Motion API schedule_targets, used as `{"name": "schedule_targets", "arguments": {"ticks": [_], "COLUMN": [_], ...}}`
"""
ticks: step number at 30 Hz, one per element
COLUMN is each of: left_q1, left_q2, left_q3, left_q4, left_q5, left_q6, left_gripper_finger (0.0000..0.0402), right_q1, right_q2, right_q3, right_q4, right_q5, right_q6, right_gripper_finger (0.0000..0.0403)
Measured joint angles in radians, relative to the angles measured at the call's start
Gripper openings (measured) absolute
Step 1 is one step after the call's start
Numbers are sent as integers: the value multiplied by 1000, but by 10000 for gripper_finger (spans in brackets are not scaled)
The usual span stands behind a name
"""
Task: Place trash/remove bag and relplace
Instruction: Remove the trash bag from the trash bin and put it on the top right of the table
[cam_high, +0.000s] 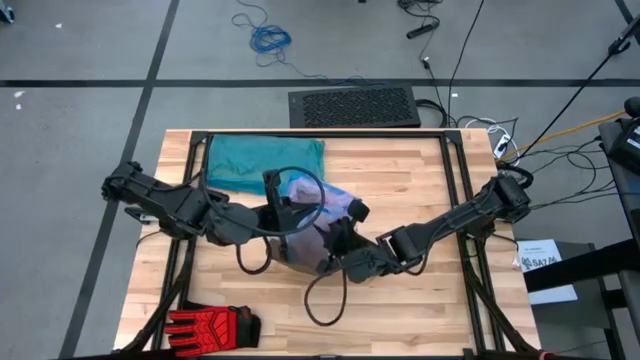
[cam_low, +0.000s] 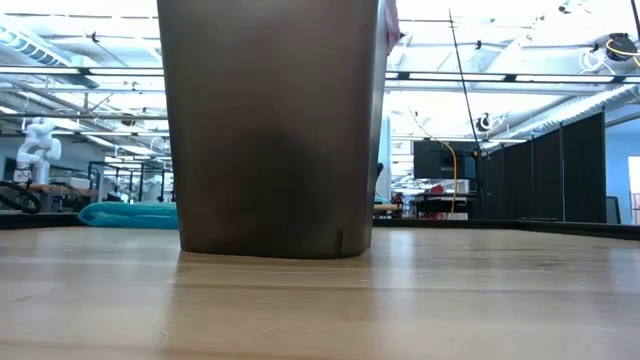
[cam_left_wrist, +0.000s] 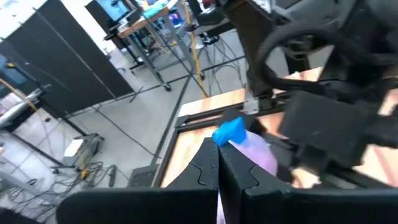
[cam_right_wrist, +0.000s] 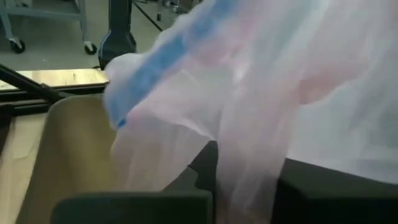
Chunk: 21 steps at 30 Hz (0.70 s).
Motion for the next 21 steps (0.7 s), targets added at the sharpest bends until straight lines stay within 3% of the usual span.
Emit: {"name": "schedule_targets", "arguments": {"ticks": [6,13,21], "left_q1": [-2,-4,-21], "left_q2": [-44,-90,-128], "left_q3": [0,0,0], "left_q4": [4,9,8], "left_q5": [-17,-29,-98], "left_q6": [15,21,61], "left_gripper_finger": [0,0,0], "right_q1": [19,5,3], "right_q2": [12,51,52], "right_q3": [0,0,0], "right_q4": [-33,-103,-117], "right_q5": [-7,-105,-130], "right_q6": [10,92,93], "right_gripper_finger": [1,0,0]}}
